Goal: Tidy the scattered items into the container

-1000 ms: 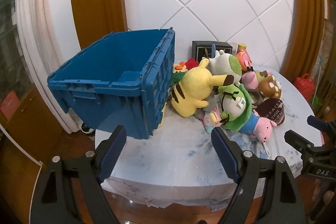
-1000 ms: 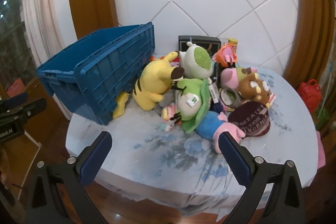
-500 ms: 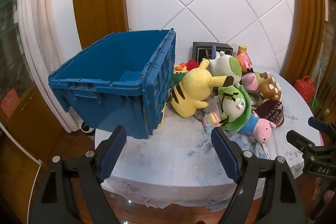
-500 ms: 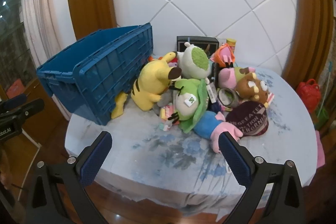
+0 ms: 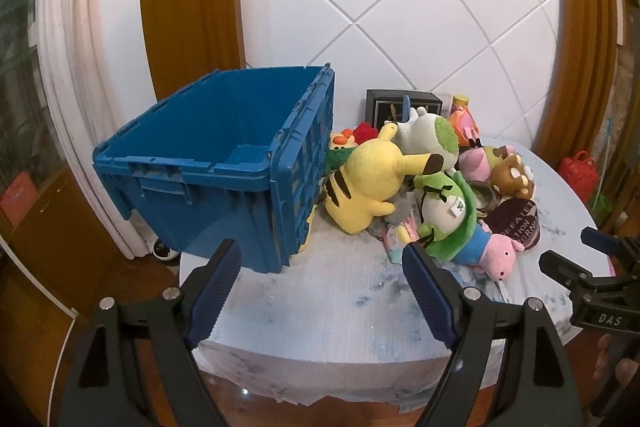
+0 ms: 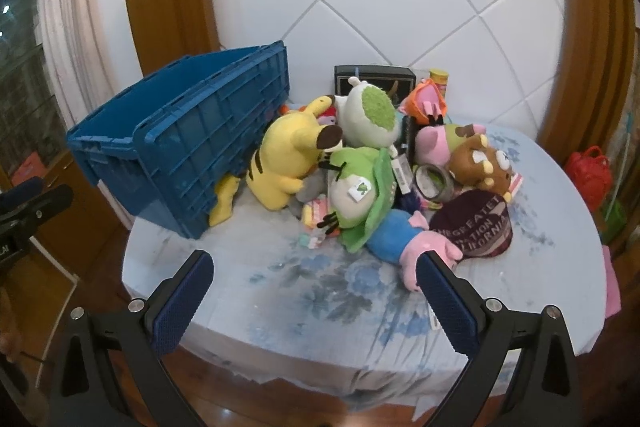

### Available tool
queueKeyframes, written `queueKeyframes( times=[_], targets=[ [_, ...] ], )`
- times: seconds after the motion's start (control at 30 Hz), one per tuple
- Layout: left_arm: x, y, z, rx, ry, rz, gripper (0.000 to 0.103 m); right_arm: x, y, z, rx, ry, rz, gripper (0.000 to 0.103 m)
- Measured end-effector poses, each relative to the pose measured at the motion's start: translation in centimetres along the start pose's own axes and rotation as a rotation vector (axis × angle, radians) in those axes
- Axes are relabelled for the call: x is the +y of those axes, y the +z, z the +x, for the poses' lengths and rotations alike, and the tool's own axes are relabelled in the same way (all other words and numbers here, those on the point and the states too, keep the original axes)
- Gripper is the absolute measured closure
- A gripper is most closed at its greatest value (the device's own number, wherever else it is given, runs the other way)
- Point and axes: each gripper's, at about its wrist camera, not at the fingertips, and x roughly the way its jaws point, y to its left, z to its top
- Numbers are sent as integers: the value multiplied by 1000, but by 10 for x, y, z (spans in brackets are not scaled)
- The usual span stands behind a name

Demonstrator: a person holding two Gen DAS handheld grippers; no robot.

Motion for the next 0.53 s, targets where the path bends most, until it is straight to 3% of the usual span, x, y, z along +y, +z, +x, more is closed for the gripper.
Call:
queueKeyframes(
  times=[0.53],
  targets=[
    [-3, -5, -5, -10, -16, 6, 20, 2, 0, 4, 5, 24, -6, 0]
  ],
)
